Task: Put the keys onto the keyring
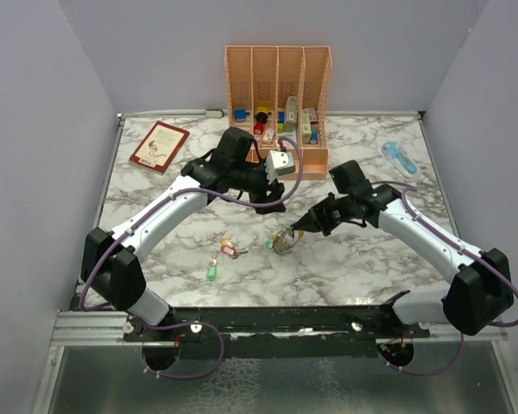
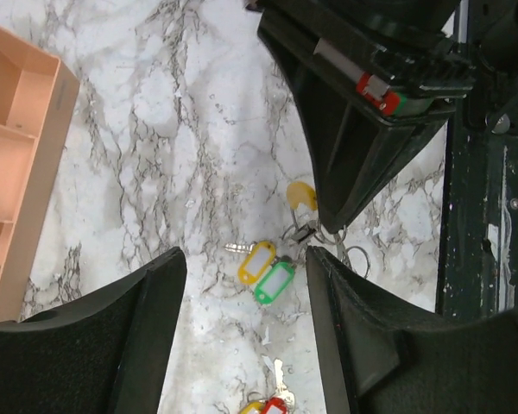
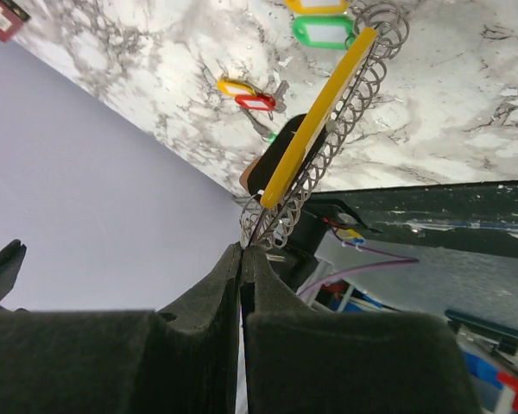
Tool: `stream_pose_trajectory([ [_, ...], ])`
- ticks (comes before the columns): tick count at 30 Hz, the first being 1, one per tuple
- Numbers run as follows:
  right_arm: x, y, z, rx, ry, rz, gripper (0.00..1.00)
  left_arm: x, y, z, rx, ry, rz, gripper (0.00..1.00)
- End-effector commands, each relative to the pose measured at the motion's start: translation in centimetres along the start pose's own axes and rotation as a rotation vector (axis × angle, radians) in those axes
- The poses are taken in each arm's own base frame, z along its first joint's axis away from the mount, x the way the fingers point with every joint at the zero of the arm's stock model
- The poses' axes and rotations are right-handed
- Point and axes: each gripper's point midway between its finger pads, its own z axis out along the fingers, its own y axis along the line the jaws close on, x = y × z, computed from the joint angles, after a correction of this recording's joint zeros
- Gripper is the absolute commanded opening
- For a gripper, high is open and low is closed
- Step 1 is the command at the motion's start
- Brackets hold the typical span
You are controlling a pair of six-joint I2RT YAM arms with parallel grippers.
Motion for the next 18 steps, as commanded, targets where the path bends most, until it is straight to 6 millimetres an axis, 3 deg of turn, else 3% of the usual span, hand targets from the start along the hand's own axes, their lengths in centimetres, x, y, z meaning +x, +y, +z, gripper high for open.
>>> stream_pose_trajectory([
  [1, -1.2, 1.4, -0.8, -0.103, -0.078, 0.133, 0.01, 0.7, 0.0, -0.2, -0.042, 0.009, -0.032, 0.61],
  [14, -2.4, 2.3, -1.6, -0.212, -0.139, 0.235, 0.01, 0.8, -3.9, 2.4, 0.113, 0.032, -0.004, 0.61],
  [18, -2.4, 2.4, -1.5, -0.219, -0.139, 0.238, 0.01, 1.7, -4.0, 3.1, 0.109, 0.064, 0.021, 0.61],
])
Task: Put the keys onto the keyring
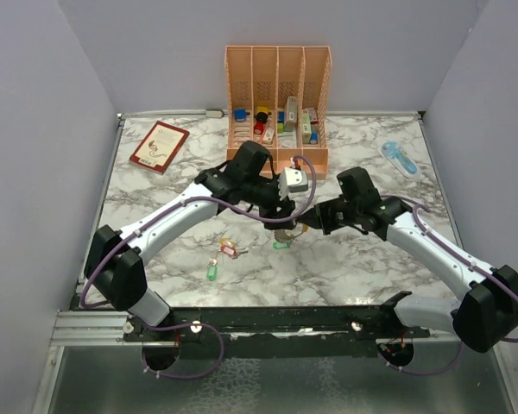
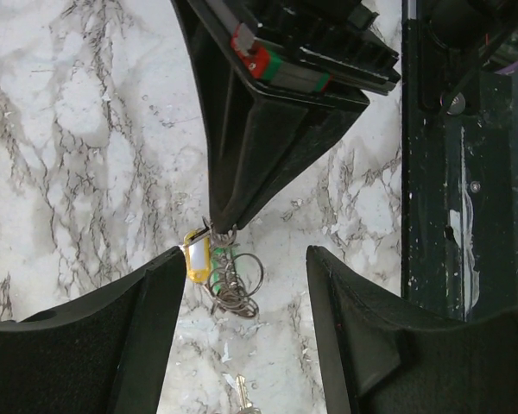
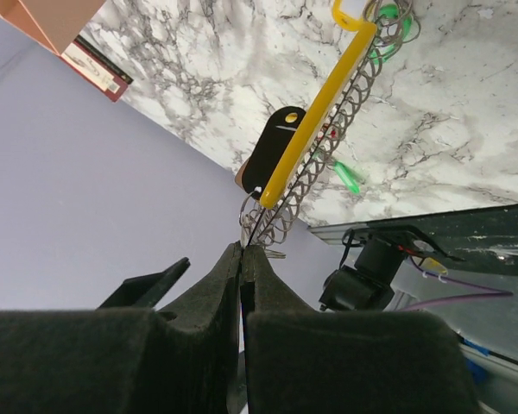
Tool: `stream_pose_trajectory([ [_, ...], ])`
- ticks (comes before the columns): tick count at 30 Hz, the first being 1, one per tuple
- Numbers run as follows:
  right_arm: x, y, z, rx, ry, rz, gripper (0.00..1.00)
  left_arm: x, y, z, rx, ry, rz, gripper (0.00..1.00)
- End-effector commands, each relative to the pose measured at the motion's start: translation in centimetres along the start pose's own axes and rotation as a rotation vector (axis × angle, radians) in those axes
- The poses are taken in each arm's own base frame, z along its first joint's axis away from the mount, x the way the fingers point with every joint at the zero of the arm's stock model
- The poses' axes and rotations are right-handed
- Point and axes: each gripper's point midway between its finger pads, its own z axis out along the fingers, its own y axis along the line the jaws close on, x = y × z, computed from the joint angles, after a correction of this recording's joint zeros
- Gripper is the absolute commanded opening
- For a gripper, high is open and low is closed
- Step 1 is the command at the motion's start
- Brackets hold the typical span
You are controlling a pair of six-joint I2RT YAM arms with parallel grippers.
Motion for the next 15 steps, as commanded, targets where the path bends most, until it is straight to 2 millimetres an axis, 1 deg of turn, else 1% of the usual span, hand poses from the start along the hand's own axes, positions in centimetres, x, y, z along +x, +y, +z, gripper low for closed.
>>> stream_pose_trajectory([
  [1, -0.3, 1.7, -0.4, -0.075, -0.020, 0.021, 0.01, 0.5, -0.3, 0.7, 0.018, 0.023, 0.029, 0.61],
  [7, 0.0, 2.0, -0.7, -0.094, -0.008, 0.017, 0.01, 1.7, 0.6, 1.0, -0.020, 0.051, 0.044, 0.61],
  [11, 0.3, 1.8, -0.9, -0.099, 0.010, 0.026, 0.01, 2.7, 1.1, 1.3, -0.039, 0.070, 0.052, 0.61],
  [15, 0.5, 1.6, -1.2, -0.108, 0.025, 0.038, 0.01, 2.8, 1.4, 1.5, -0.050, 0.069, 0.061, 0.60],
])
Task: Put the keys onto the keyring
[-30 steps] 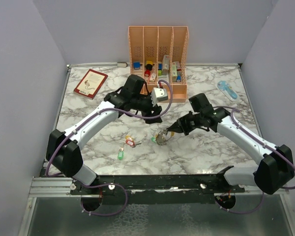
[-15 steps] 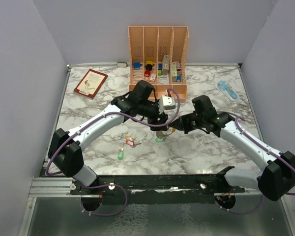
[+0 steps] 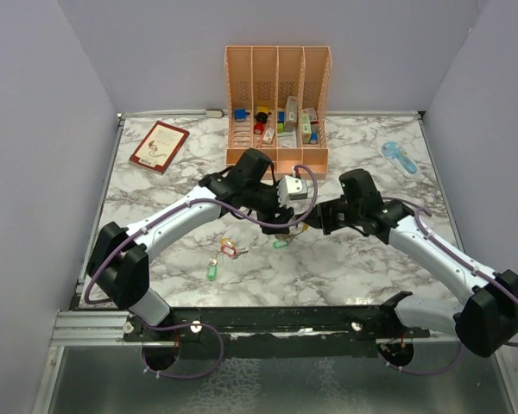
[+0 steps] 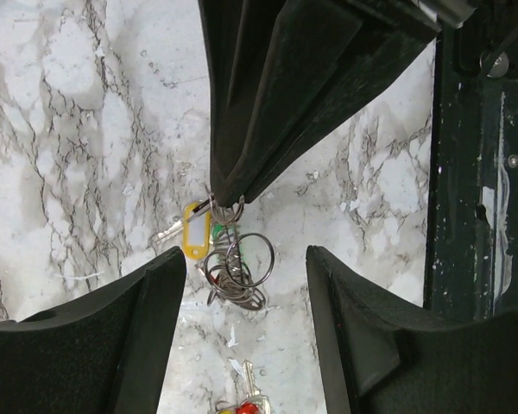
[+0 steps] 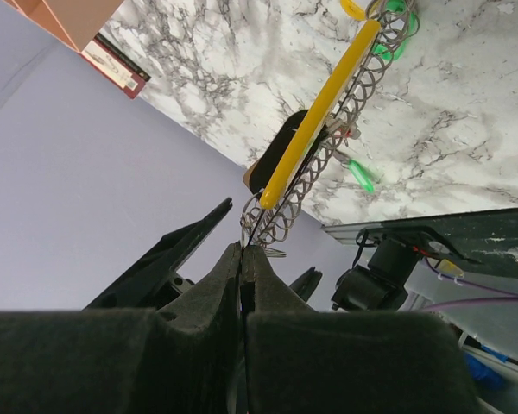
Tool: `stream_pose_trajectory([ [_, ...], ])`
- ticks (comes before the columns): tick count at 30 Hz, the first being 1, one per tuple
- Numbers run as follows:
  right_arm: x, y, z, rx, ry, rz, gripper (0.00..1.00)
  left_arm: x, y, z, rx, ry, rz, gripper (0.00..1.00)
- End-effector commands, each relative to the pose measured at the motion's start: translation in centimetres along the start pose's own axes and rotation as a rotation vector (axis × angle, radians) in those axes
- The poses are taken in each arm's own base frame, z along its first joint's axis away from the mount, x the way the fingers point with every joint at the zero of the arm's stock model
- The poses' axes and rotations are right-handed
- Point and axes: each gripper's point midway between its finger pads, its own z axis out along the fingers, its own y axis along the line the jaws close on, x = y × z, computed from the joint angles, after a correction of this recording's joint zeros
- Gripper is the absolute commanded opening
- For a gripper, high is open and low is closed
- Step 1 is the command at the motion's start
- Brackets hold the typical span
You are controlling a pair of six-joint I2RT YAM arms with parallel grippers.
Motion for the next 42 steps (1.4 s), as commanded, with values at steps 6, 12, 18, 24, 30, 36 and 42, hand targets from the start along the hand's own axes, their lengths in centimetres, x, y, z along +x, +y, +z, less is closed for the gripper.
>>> stream_pose_trajectory([
  [6, 1.0, 1.1, -1.3, -0.078, 0.053, 0.025, 0.01, -0.3, 1.3, 0.7, -0.043, -0.015, 0.038, 0.60],
  [12, 1.2, 1.1, -1.2, -0.088, 0.072, 0.021, 0.01, -0.6, 1.7, 1.0, -0.048, -0.025, 0.037, 0.59],
  [18, 1.5, 1.1, -1.1, -0.089, 0.091, 0.018, 0.01, -0.7, 2.1, 1.3, -0.059, -0.028, 0.043, 0.55],
  [24, 1.6, 0.9, -1.0, -0.086, 0.102, 0.016, 0.01, -0.6, 2.5, 1.6, -0.065, -0.027, 0.048, 0.51],
  [30, 1.4, 0.2, -0.7, -0.069, 0.106, 0.022, 0.01, -1.3, 2.6, 1.5, -0.062, -0.037, 0.060, 0.47],
  [36, 1.3, -0.2, -0.5, -0.059, 0.106, 0.026, 0.01, -1.9, 2.6, 1.5, -0.053, -0.049, 0.074, 0.45],
  [42, 1.2, -0.3, -0.4, -0.059, 0.107, 0.025, 0.01, -2.4, 2.1, 1.5, -0.026, -0.060, 0.085, 0.46],
])
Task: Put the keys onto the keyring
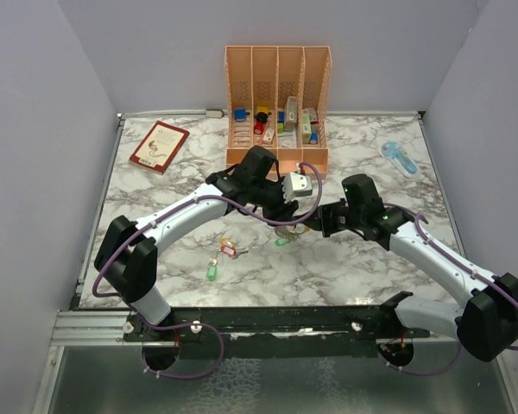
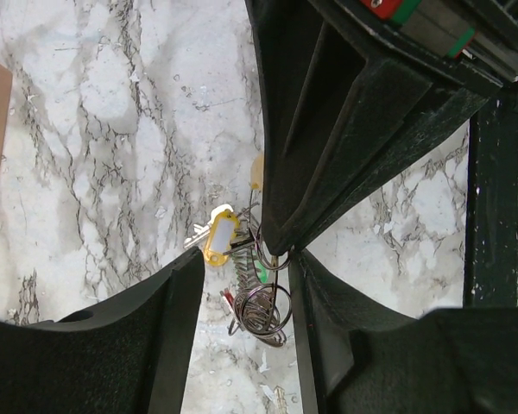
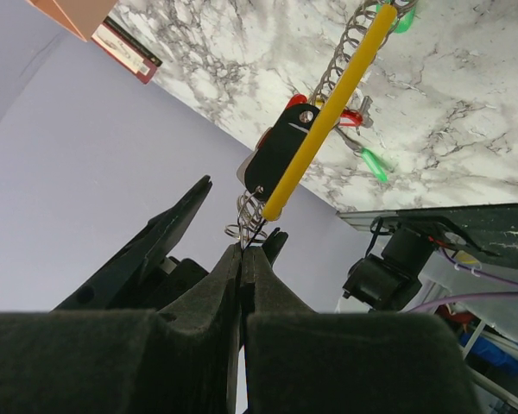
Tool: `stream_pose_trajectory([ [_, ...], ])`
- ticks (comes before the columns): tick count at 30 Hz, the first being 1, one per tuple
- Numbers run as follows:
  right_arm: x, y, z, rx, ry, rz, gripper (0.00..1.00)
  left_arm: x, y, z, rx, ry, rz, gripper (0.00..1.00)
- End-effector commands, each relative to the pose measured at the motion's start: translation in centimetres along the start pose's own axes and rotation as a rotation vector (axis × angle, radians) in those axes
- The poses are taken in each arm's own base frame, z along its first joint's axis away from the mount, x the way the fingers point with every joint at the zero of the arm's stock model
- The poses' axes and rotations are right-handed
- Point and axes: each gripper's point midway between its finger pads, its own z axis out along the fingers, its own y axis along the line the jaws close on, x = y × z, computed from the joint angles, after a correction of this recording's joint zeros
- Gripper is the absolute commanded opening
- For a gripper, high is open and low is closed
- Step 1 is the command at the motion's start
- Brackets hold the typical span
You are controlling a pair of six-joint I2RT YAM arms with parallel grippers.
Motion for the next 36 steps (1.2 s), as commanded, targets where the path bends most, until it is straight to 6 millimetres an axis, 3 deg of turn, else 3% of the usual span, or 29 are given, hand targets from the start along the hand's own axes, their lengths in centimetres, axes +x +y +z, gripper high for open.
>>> stream_pose_trajectory([
  [1, 0.8, 0.3, -0.5, -0.021, 0.045, -0.001, 0.01, -1.9, 0.0, 0.0, 0.018, -0.049, 0.049, 0.45],
  [3, 0.8, 0.3, -0.5, -0.020, 0.048, 0.000, 0.01, -1.9, -0.1, 0.2, 0.028, -0.049, 0.048, 0.41],
  [7, 0.8, 0.2, -0.5, -0.023, 0.049, 0.002, 0.01, -1.8, -0.5, 0.4, 0.042, -0.045, 0.058, 0.24],
  [18, 0.9, 0.2, -0.5, -0.022, 0.057, -0.001, 0.01, -1.8, -0.6, 0.3, 0.047, -0.034, 0.082, 0.00],
  [29, 0.7, 0.0, -1.0, -0.044, 0.038, 0.001, 0.01, -1.4, -0.8, -0.2, 0.055, -0.006, 0.127, 0.00],
  [32, 0.5, 0.2, -1.5, -0.064, 0.018, 0.002, 0.01, -2.2, -0.7, -0.7, 0.056, -0.013, 0.161, 0.00],
  [36, 0.0, 0.4, -1.9, -0.088, -0.014, -0.002, 0.06, -1.8, -1.1, -0.9, 0.068, 0.002, 0.182, 0.00],
])
